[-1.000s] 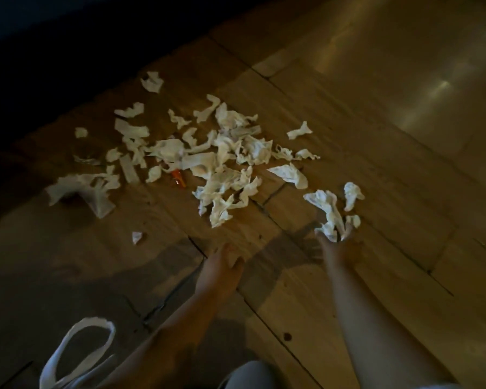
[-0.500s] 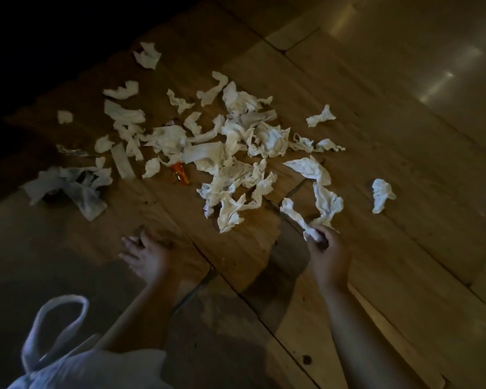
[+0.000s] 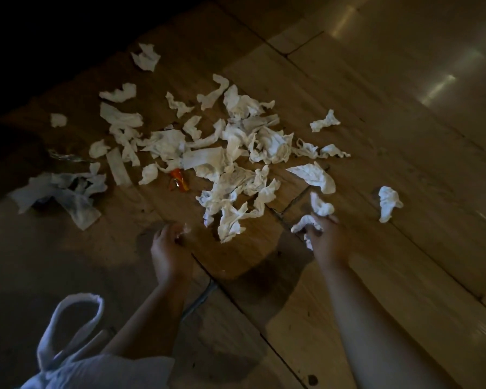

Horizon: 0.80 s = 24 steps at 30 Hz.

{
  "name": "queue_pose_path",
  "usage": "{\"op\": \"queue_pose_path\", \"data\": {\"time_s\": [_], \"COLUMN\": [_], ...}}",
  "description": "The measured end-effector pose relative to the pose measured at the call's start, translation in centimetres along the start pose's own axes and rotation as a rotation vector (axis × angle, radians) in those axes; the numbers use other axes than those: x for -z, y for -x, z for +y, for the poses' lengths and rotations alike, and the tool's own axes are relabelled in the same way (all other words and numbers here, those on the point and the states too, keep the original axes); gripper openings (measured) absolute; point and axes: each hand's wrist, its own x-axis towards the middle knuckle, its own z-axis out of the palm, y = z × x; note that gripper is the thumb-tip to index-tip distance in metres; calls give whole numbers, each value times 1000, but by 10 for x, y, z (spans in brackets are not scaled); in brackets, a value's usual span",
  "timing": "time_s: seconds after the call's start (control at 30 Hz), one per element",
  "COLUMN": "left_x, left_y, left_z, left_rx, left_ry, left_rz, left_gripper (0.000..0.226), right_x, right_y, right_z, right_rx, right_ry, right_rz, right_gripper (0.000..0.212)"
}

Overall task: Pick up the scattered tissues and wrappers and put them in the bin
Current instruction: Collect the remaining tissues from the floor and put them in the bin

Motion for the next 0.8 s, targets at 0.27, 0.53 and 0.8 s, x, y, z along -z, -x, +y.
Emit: {"op": "queue_pose_path", "data": {"time_s": [0.27,0.53,0.8], "left_x": [-51,-66,-61], "left_y": [5,10,13], "left_z": [43,51,45], "left_rx": [-448,-358,-355], "left_ry": [-274,-486,-483], "left_rz": [-180,-389,-355], "left_gripper": [23,34,30], "right_x": [40,60,47], "right_y": [-4,-80,-55], "right_z": [26,77,64], "right_rx": [-118,-302,-76], "right_ry": [-293,-142,-72], "right_rz": [299,99,114], "right_gripper": [47,52,23]}}
